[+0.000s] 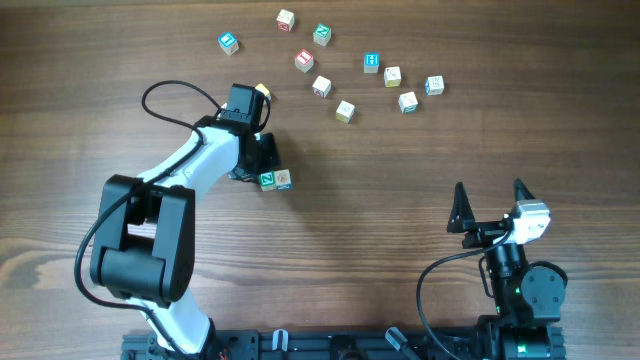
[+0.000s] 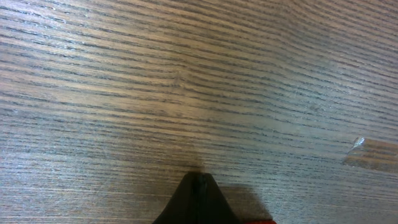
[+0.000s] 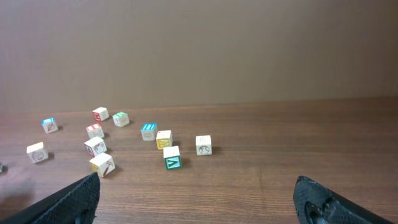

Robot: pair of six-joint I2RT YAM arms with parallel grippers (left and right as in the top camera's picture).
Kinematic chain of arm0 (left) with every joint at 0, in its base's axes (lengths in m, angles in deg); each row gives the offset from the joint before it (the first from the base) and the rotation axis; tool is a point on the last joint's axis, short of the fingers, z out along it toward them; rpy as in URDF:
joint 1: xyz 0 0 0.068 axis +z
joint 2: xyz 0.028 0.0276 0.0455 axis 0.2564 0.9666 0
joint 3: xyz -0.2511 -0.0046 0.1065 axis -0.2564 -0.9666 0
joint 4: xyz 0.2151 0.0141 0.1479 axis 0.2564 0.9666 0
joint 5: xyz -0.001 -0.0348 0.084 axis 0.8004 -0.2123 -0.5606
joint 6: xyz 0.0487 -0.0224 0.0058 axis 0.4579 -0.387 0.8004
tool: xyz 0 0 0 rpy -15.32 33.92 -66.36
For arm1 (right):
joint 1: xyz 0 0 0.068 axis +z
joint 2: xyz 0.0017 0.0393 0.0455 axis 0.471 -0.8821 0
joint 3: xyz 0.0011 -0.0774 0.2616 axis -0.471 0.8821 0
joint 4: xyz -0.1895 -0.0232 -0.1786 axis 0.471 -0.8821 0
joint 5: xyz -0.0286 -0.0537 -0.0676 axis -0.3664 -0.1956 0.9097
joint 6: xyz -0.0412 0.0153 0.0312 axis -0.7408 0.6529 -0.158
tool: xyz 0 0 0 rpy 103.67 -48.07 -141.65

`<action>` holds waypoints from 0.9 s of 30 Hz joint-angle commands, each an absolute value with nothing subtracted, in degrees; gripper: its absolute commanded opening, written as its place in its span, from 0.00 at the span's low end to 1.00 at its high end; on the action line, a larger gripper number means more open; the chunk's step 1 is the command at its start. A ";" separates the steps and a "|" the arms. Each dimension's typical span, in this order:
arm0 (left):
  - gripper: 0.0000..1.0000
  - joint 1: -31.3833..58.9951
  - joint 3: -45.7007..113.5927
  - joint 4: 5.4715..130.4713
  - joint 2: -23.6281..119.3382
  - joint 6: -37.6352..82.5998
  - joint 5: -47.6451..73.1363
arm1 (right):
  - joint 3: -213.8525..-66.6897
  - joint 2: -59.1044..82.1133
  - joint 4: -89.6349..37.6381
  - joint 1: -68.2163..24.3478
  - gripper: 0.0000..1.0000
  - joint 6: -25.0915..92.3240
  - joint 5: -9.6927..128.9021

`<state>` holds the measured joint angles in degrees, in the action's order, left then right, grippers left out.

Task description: Form a horizontal line

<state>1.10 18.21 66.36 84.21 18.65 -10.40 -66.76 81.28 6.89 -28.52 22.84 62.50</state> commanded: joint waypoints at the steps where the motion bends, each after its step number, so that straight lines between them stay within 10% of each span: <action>1: 0.04 1.10 18.80 65.64 84.78 19.52 -9.59 | -66.69 81.74 7.17 -28.28 1.00 22.29 61.76; 27: 0.04 1.12 18.80 63.06 84.76 19.50 -11.41 | -66.69 81.74 7.17 -28.28 1.00 22.29 61.76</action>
<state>1.10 18.21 65.03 84.21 18.65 -9.40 -66.73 81.28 6.89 -28.52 22.84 62.50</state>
